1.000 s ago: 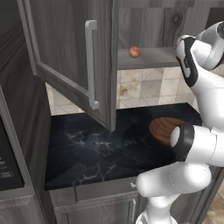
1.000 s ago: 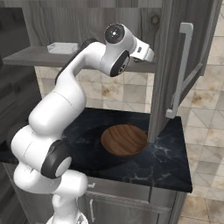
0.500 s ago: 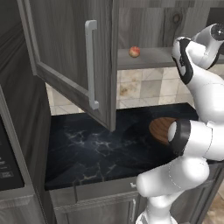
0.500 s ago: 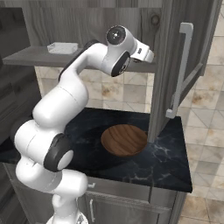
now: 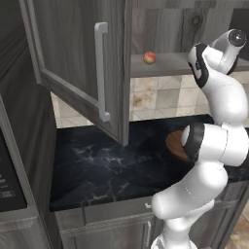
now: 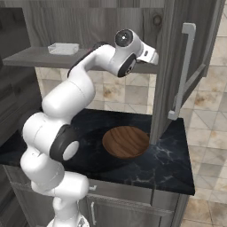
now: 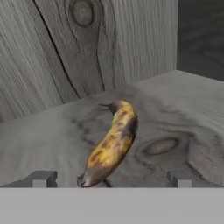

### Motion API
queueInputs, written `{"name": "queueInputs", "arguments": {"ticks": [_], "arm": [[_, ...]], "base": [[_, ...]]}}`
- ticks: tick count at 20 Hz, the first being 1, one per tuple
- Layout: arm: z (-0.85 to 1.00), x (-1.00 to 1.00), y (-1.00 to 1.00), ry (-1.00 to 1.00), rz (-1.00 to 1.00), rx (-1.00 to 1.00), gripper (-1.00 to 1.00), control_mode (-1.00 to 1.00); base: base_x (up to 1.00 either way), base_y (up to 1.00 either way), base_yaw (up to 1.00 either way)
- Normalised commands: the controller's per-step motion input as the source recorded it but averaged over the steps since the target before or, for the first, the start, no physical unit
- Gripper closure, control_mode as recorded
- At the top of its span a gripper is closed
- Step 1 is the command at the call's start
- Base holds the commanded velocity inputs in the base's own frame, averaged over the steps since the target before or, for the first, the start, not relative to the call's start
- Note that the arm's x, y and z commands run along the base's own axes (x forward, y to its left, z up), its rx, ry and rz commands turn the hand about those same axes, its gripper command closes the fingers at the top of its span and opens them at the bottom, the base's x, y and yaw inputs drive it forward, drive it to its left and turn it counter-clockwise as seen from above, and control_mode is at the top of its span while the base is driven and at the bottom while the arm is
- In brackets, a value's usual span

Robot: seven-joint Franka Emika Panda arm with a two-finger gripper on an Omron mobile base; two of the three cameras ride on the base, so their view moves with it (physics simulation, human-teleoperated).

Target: Open the cabinet. Pick the peach and banana from the cabinet and place them into the bowl. Then close the cabinet.

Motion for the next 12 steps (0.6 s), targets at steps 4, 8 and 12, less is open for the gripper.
{"name": "queueInputs", "arguments": {"ticks": [4,8,12], "arm": [[-0.08,0.46,-0.13,0.03,0.00,0.00,-1.00,-1.00],[-0.18,0.61,-0.04,0.04,0.00,0.00,-1.00,-1.00],[-0.28,0.44,-0.11,0.09,0.00,0.00,-1.00,-1.00]], "base": [[0.00,0.00,0.00],[0.00,0.00,0.00],[0.00,0.00,0.00]]}}
